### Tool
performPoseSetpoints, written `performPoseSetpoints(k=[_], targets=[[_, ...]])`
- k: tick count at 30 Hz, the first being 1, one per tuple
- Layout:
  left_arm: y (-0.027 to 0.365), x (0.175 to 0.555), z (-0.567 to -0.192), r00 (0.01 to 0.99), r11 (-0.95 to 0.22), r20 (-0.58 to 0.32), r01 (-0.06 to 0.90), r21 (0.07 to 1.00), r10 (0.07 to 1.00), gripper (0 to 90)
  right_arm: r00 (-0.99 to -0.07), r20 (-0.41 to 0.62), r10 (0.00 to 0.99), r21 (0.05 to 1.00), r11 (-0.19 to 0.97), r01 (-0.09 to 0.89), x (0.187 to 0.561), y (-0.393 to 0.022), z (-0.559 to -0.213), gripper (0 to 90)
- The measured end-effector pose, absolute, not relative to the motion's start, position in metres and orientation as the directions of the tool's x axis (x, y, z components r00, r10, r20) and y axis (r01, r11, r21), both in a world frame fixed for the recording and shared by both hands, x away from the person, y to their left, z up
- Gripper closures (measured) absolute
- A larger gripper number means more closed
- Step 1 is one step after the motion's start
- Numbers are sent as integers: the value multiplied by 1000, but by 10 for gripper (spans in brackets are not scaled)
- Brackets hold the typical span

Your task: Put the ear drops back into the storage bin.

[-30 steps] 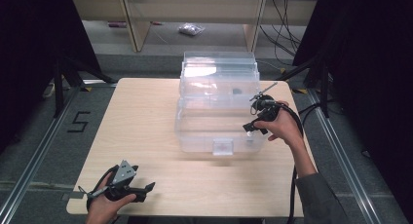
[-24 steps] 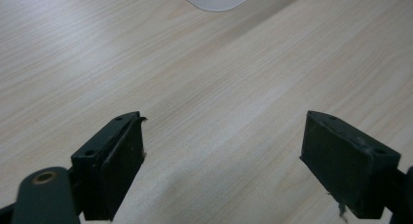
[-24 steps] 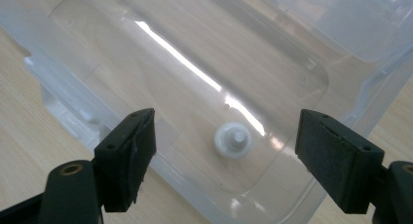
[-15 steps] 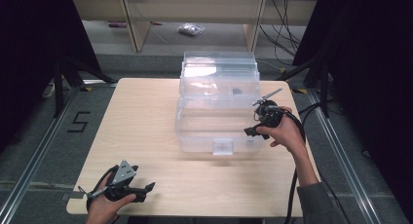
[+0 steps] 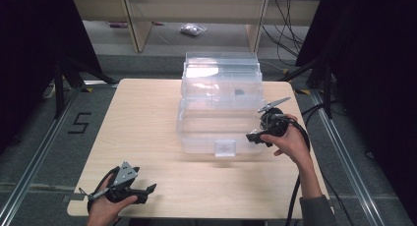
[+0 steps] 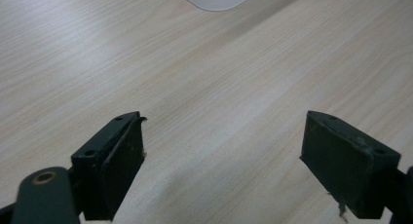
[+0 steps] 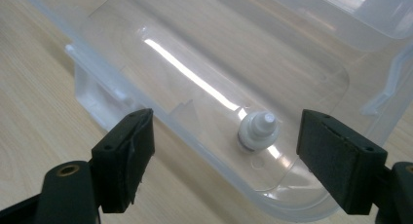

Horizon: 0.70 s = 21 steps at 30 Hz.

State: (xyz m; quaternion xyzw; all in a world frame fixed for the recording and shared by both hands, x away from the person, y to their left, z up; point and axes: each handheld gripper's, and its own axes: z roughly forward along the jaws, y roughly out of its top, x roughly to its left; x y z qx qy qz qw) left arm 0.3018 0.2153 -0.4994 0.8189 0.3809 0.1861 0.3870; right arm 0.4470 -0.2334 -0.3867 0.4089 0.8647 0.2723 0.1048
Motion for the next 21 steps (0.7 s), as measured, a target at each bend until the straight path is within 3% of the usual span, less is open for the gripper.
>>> performPoseSetpoints(k=[21], targets=[[216, 302, -498, 646, -421, 22, 472, 774, 763, 151, -668, 32, 743, 581, 530, 618, 427, -237, -383, 217]])
